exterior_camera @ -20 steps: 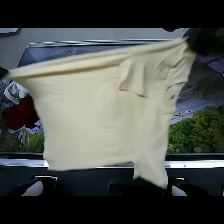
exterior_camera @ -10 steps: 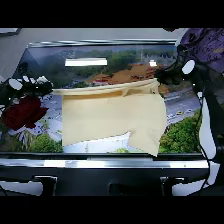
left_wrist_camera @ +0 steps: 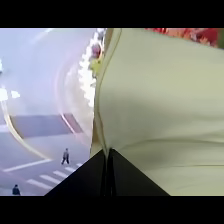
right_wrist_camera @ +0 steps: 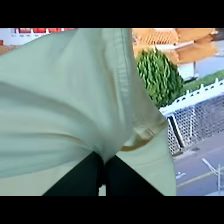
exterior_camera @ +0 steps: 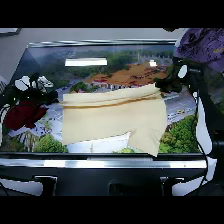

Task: Fold the clothes and pants, and hang the long-sleeved shirts on hangers.

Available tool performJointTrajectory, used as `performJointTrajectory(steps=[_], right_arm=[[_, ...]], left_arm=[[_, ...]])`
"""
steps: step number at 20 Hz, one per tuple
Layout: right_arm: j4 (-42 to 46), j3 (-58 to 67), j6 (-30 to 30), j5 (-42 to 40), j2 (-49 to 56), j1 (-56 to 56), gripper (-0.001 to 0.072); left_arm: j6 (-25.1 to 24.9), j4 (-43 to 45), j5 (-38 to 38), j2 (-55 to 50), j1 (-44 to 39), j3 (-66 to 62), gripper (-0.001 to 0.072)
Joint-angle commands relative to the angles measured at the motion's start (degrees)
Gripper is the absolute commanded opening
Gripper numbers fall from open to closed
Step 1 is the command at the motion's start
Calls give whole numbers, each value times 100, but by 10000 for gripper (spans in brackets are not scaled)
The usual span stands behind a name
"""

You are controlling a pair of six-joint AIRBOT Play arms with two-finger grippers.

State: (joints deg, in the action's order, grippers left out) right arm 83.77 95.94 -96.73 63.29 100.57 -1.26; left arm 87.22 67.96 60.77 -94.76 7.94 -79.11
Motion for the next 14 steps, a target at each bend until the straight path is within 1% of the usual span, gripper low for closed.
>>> performJointTrajectory(steps=[1,6,9,12,13,14], right_arm=[[120,-2,-39,367,20,-2,27],[140,-2,13,654,103,-2,28],[136,-4,9,866,310,-2,28],[138,-4,9,894,409,-2,28],[136,-2,9,876,424,-2,29],[136,-2,9,866,435,-2,53]], left_arm=[[42,-4,660,-68,-138,4,16],[87,0,966,-229,-407,24,16],[197,87,997,-238,-446,188,17],[197,229,981,-238,-446,315,19],[195,243,949,-251,-446,323,34],[197,254,901,-264,-446,323,123]])
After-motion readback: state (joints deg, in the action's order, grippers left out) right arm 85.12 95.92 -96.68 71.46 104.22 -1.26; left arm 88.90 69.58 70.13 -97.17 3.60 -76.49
